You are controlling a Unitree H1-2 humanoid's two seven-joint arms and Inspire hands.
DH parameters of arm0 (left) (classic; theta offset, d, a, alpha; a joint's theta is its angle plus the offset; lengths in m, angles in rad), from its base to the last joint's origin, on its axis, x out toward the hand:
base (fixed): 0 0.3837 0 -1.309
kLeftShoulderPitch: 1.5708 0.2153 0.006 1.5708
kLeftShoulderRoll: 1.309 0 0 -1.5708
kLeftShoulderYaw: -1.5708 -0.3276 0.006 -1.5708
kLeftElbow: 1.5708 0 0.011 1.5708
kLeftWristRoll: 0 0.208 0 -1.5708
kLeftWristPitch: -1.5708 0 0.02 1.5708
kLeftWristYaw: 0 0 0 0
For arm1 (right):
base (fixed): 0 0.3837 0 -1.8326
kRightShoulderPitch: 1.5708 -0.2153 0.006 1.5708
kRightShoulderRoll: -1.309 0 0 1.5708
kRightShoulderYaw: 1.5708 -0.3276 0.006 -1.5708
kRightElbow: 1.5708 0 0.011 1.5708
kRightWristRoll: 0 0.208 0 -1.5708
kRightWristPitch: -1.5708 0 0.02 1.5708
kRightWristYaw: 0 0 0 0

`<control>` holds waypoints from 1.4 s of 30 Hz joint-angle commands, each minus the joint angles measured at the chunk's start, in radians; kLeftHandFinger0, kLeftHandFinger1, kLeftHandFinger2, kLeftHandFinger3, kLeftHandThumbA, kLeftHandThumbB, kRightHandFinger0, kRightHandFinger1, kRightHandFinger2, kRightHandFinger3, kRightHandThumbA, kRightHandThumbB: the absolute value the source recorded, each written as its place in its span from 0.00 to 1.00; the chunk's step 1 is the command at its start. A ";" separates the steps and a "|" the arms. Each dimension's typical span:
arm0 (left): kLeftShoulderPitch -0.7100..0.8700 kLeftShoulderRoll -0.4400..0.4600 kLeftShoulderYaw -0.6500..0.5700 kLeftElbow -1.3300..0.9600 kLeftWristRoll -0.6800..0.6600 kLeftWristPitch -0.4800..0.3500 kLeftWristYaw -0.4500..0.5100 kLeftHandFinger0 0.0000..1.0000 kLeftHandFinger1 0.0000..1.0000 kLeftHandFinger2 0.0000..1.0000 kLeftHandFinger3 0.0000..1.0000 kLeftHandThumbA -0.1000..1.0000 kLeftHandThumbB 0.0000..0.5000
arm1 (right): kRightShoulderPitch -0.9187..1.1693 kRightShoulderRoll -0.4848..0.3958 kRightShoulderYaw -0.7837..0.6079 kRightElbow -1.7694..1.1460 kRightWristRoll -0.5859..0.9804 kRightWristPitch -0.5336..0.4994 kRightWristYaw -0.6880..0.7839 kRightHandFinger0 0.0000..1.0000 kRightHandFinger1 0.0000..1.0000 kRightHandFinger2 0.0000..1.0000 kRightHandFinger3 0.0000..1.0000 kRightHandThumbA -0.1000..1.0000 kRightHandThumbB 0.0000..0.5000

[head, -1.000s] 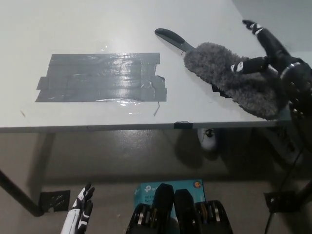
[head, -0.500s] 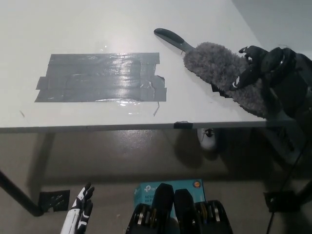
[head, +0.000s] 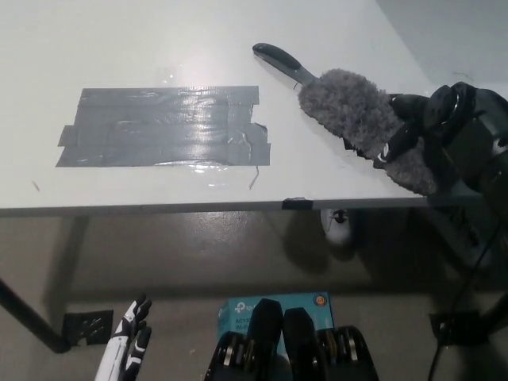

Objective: A grey duster is kept infront of the robot in the middle of the table and the robot extends its right arm to grab the duster, picks it up and hands it to a person

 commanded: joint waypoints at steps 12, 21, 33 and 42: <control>-0.025 0.013 0.006 -0.043 0.009 -0.003 0.003 1.00 1.00 1.00 1.00 0.99 0.67 | 0.059 0.013 -0.060 0.009 -0.024 -0.025 -0.234 0.71 1.00 1.00 0.57 0.00 0.48; -0.033 0.012 0.005 -0.045 0.009 0.008 0.002 1.00 1.00 1.00 1.00 0.98 0.65 | 0.091 0.013 -0.159 -0.008 0.020 -0.091 -0.345 0.25 0.70 0.93 0.60 0.00 0.44; -0.056 0.011 0.006 -0.023 -0.003 0.000 0.001 1.00 1.00 1.00 1.00 0.98 0.67 | 0.157 0.010 -0.383 -0.105 0.204 -0.096 -0.176 0.17 0.63 0.99 0.90 0.00 0.43; -0.085 0.006 0.012 0.006 -0.006 -0.016 0.012 1.00 1.00 1.00 1.00 0.96 0.64 | 0.296 0.105 -0.637 -0.612 0.474 0.260 -0.054 0.00 0.45 0.87 1.00 0.00 0.39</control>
